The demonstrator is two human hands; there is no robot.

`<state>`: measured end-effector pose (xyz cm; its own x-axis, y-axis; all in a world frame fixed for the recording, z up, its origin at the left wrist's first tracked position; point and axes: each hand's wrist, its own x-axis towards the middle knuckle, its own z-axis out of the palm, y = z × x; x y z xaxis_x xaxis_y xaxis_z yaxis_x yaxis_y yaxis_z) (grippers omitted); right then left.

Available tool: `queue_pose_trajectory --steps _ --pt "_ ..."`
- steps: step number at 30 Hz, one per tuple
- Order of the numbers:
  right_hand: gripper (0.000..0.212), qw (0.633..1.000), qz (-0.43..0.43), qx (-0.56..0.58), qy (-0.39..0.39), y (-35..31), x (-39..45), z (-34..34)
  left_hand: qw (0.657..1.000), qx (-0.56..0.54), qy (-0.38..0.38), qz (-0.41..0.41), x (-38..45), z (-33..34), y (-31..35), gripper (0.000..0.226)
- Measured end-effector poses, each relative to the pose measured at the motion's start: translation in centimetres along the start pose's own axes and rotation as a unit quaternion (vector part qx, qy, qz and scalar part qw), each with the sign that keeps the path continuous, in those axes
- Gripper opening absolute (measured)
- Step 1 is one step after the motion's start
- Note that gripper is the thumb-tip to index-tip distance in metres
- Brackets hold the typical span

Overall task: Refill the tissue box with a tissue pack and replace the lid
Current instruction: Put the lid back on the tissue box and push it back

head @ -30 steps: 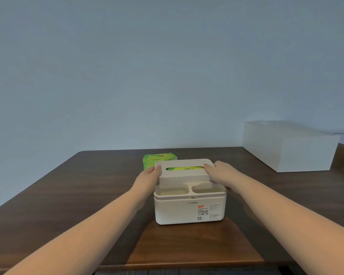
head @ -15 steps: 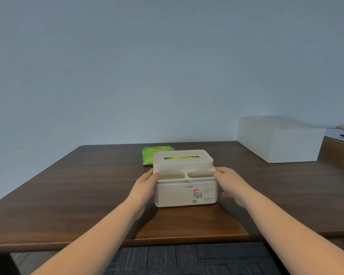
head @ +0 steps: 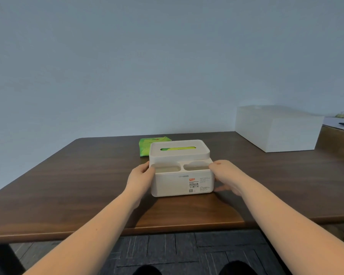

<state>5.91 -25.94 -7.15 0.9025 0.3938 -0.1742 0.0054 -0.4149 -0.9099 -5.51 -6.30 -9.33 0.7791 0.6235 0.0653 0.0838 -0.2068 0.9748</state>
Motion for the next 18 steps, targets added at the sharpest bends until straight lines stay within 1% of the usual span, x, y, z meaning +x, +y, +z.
queue_pose_trajectory --steps 1,3,5,7,10,12,18 --pt "0.022 1.0 0.003 -0.002 0.008 -0.1 -0.1 0.0 0.999 0.032 0.017 0.003 0.0 0.0 0.0 0.022" --pt "0.018 1.0 0.009 0.006 0.029 -0.4 0.2 0.1 0.99 0.135 0.045 0.014 0.7 -0.2 0.0 0.035" --pt "0.015 0.999 0.017 0.016 0.047 -0.6 0.7 0.1 0.968 0.244 0.059 0.018 1.2 -0.4 0.6 0.033" --pt "0.011 0.997 0.02 0.029 0.071 -0.5 1.6 -0.1 0.948 0.307 0.075 0.034 1.6 -0.2 1.7 0.038" --pt "0.009 0.994 0.015 0.038 0.105 0.1 2.9 -0.9 0.938 0.331 0.09 0.052 2.6 1.1 2.5 0.042" --pt "0.008 0.992 0.013 0.022 0.124 0.7 3.6 -2.1 0.941 0.323 0.083 0.061 3.6 2.8 2.5 0.041" --pt "0.012 0.981 0.007 -0.02 0.191 1.1 7.6 -7.0 0.949 0.299 0.056 0.084 7.6 9.6 3.3 0.048"
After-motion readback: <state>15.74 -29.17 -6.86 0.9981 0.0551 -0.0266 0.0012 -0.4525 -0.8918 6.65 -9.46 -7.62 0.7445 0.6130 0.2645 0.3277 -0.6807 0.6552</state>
